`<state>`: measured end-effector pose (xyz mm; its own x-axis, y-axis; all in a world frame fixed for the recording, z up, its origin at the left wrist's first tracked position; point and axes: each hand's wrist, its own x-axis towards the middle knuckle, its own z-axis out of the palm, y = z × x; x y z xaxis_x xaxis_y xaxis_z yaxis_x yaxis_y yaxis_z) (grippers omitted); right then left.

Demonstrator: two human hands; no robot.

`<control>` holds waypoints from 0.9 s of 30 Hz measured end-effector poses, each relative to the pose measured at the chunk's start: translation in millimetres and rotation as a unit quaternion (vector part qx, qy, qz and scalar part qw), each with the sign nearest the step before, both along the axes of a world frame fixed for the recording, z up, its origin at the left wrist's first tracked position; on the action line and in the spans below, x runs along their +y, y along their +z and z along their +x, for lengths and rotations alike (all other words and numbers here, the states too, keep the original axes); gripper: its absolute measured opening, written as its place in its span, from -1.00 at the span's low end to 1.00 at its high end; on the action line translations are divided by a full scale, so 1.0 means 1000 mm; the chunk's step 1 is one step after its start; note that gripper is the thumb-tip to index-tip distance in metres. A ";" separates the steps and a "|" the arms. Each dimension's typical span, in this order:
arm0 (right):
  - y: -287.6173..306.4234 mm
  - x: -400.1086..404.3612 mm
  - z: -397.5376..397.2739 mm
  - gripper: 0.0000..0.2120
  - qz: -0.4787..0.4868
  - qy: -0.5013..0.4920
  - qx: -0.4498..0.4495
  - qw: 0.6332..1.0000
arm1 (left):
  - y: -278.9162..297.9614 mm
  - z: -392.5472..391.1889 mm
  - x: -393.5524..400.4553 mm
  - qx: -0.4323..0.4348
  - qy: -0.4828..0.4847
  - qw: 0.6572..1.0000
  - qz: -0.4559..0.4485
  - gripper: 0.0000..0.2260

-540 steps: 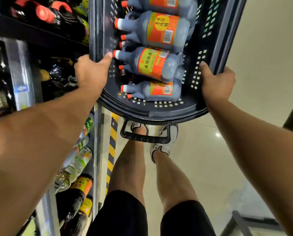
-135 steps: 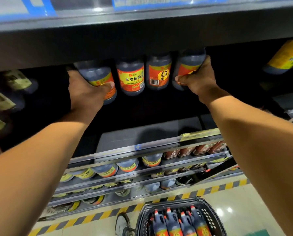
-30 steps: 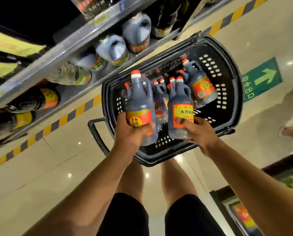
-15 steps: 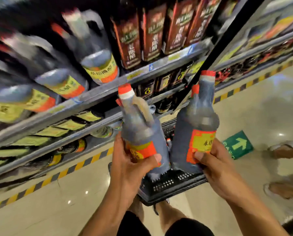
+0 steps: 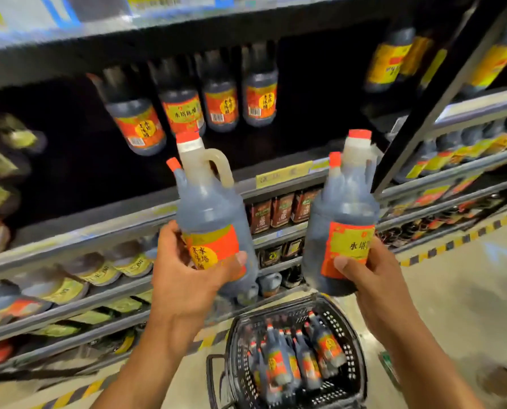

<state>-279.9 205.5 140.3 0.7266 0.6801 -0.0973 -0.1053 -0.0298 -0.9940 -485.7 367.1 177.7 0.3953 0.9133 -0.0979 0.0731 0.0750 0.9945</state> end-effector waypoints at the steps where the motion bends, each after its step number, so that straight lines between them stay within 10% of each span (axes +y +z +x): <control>1: 0.013 0.007 0.004 -0.75 -0.001 -0.002 0.006 1.000 | 0.012 -0.002 0.006 0.007 0.015 1.000 0.000 -0.23; 13: 0.092 0.140 0.087 -0.42 -0.104 -0.041 0.013 0.994 | 0.071 -0.030 0.135 0.046 0.124 0.990 -0.050 -0.55; 27: 0.050 0.215 0.134 -0.31 -0.083 -0.071 -0.094 0.990 | 0.030 -0.043 0.218 0.080 0.221 0.972 0.014 -0.25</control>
